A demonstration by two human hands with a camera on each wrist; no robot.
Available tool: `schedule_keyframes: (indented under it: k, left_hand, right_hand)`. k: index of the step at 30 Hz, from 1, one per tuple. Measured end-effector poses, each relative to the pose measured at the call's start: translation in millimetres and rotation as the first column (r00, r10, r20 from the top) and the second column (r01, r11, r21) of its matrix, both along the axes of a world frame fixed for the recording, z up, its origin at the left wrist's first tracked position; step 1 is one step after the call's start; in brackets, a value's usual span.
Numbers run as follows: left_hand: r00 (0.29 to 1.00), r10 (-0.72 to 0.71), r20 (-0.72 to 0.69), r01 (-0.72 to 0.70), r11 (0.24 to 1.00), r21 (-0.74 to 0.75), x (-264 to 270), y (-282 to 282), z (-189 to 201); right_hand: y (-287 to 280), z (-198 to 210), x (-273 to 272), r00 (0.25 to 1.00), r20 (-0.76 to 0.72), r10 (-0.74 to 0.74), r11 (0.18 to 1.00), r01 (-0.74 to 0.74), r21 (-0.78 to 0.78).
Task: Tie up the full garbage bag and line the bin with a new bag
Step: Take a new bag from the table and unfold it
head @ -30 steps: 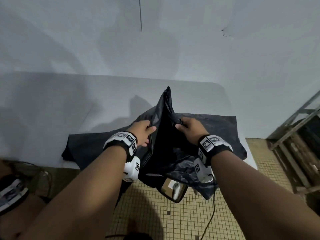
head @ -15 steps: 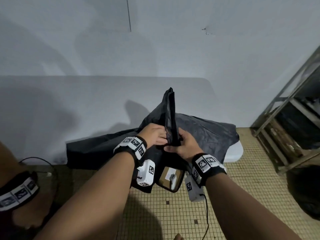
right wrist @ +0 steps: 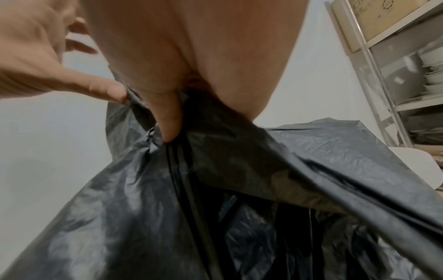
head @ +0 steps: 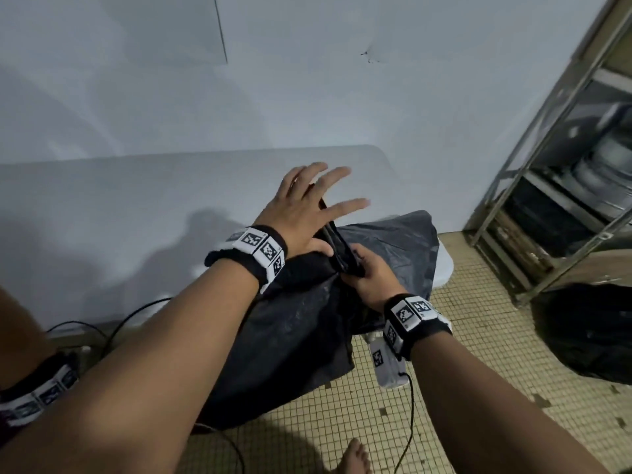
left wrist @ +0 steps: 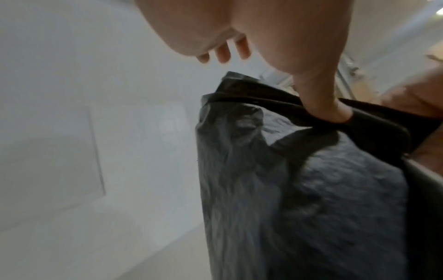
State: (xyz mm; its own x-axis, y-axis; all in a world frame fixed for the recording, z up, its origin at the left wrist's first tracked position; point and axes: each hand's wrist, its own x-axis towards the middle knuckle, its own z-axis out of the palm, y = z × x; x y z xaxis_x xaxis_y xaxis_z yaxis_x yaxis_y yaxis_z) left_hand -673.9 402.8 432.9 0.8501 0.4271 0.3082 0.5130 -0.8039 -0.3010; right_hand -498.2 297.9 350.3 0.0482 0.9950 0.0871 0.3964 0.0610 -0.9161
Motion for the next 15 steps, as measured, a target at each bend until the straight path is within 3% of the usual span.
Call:
schedule_keyframes:
  k: [3, 6, 8, 10, 12, 15]
  left_hand:
    - [0.946, -0.115, -0.303, 0.108, 0.993, -0.04, 9.5, 5.5, 4.9]
    - [0.914, -0.06, -0.402, -0.059, 0.959, -0.277, 13.6, 0.5, 3.4]
    - [0.955, 0.001, -0.298, -0.127, 0.907, -0.401, 11.3, -1.9, -4.7]
    - [0.989, 0.06, -0.139, -0.121, 0.862, -0.492, 6.0, -1.2, -12.5]
    - [0.991, 0.13, -0.03, -0.124, 0.815, -0.566, 2.4, -2.3, -15.1]
    - [0.976, 0.209, 0.066, -0.12, 0.76, -0.639, -3.8, -6.1, -19.2]
  right_hand:
    - [-9.8, 3.1, -0.1, 0.998, -0.055, 0.007, 0.999, -0.009, -0.041]
    - [-22.3, 1.9, 0.4, 0.987, -0.157, -0.044, 0.996, 0.03, -0.089]
    - [-32.5, -0.1, 0.9, 0.992, -0.068, -0.104, 0.991, 0.098, -0.091]
    - [-43.7, -4.2, -0.4, 0.969, 0.196, -0.152, 0.986, 0.161, -0.032]
    - [-56.6, -9.1, -6.2, 0.914, 0.347, -0.211, 0.975, 0.22, 0.015]
    - [-70.8, -21.3, -15.0, 0.904, 0.328, -0.276, 0.959, 0.283, 0.027]
